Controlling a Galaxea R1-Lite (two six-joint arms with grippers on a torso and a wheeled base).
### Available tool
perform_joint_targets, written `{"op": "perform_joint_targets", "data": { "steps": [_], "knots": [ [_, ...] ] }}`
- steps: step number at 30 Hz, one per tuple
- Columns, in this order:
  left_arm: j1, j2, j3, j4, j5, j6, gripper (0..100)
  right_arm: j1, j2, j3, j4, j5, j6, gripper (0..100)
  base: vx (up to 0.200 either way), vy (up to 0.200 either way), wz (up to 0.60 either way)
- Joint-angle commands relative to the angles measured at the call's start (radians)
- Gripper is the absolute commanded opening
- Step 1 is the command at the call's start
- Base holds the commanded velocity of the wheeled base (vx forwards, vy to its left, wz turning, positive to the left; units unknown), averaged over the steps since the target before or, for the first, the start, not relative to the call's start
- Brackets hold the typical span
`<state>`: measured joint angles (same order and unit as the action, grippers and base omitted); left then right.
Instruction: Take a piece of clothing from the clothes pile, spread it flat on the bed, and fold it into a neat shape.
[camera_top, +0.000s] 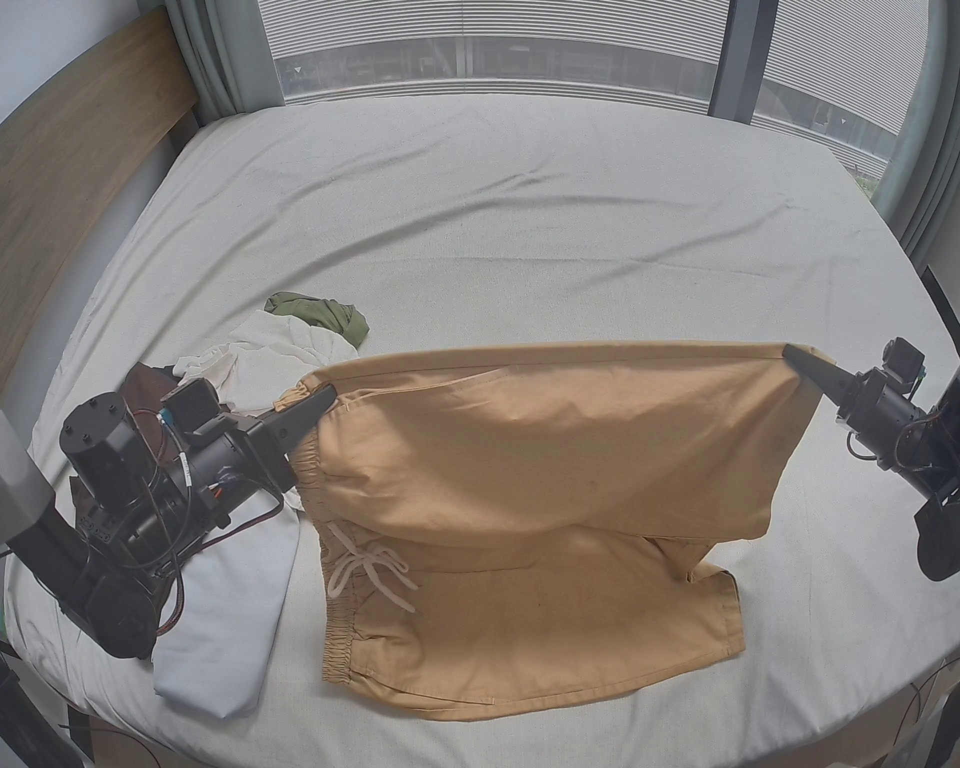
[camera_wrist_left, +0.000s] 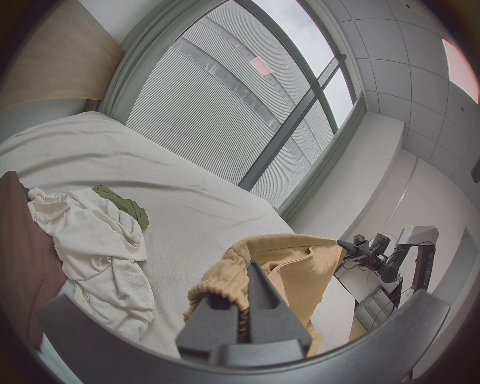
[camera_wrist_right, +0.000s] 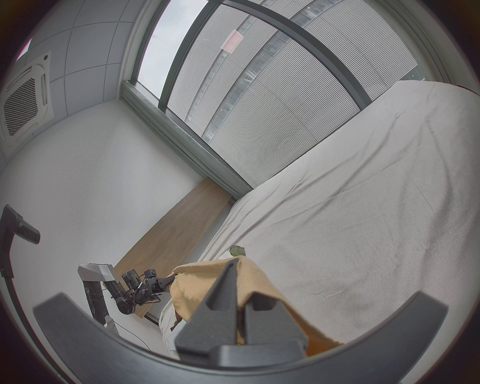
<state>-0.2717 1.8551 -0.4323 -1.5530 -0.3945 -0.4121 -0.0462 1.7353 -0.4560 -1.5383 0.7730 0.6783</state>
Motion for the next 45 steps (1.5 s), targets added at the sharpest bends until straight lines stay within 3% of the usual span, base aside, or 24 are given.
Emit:
{"op": "perform_joint_targets", "data": {
  "steps": [1,8,22,36,45],
  "knots": [
    [0.000,0.003,-0.005,-0.002,0.000,-0.001,0,-0.003,0.000,-0.007,0.000,0.000,0.000,0,0.000,0.000,0.00],
    [0.000,-0.008,-0.009,-0.002,0.000,-0.001,0,-0.001,-0.054,-0.013,0.000,0.005,0.053,0,0.000,0.000,0.00],
    [0.003,-0.060,-0.023,-0.002,0.000,-0.011,0,0.000,-0.115,-0.026,0.000,0.012,0.073,0,0.000,0.000,0.00],
    [0.011,0.001,-0.006,-0.002,0.014,0.007,0,0.005,-0.053,-0.017,-0.002,0.005,0.073,0,0.000,0.000,0.00],
    [0.014,0.047,-0.022,-0.002,0.052,0.007,0,0.009,0.009,-0.124,0.050,0.008,0.075,0,0.000,0.000,0.00]
  ]
}}
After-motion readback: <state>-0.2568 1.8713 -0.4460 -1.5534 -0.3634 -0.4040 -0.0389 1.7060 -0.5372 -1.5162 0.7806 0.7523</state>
